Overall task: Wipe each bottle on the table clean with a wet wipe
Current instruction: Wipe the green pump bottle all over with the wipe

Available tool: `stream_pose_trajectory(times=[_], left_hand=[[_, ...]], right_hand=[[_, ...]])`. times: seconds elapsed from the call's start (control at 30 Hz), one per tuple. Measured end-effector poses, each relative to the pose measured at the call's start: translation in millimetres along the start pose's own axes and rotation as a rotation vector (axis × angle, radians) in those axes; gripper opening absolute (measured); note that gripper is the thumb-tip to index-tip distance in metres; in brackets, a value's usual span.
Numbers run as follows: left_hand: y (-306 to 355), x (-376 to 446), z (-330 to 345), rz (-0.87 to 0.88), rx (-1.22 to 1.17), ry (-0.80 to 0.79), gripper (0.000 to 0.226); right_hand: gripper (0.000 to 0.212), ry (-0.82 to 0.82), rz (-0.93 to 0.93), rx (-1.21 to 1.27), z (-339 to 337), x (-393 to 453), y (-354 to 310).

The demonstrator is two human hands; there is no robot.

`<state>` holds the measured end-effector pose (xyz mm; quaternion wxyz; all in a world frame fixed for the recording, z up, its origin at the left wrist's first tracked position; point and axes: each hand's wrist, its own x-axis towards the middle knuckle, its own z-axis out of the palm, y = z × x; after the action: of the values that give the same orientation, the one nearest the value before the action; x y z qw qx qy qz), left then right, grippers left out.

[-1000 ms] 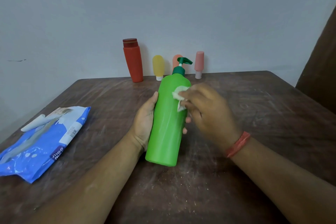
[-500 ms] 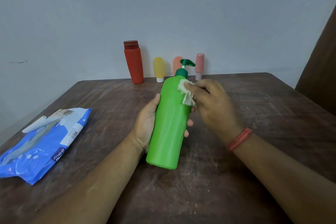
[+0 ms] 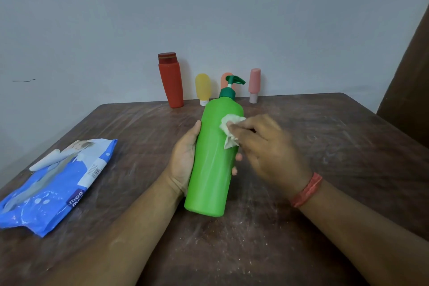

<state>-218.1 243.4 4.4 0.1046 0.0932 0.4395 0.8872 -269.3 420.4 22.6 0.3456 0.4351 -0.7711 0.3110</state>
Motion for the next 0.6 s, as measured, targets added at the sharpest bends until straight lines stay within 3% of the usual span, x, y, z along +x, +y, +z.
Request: stream_pose_trajectory(times=[0.07, 0.17, 0.33, 0.47, 0.6], left_hand=[[-0.1, 0.3, 2.4, -0.005, -0.007, 0.019, 0.071], [-2.1, 2.3, 5.9, -0.023, -0.015, 0.006, 0.073], [-1.8, 2.0, 6.5, -0.021, -0.017, 0.036, 0.069], [-2.7, 3.4, 12.1, -0.031, 0.038, 0.024, 0.072], [-2.2, 3.7, 15.3, -0.013, 0.048, 0.081, 0.071]], right_hand=[[0.026, 0.005, -0.069, -0.073, -1.7, 3.7, 5.9], [0.026, 0.12, -0.001, -0.075, 0.1, 11.6, 11.4], [0.034, -0.013, -0.285, -0.062, 5.6, 0.5, 8.3], [0.036, 0.108, -0.065, -0.118, 3.9, 15.6, 14.5], [0.039, -0.046, -0.327, -0.177, 6.0, -0.8, 4.3]])
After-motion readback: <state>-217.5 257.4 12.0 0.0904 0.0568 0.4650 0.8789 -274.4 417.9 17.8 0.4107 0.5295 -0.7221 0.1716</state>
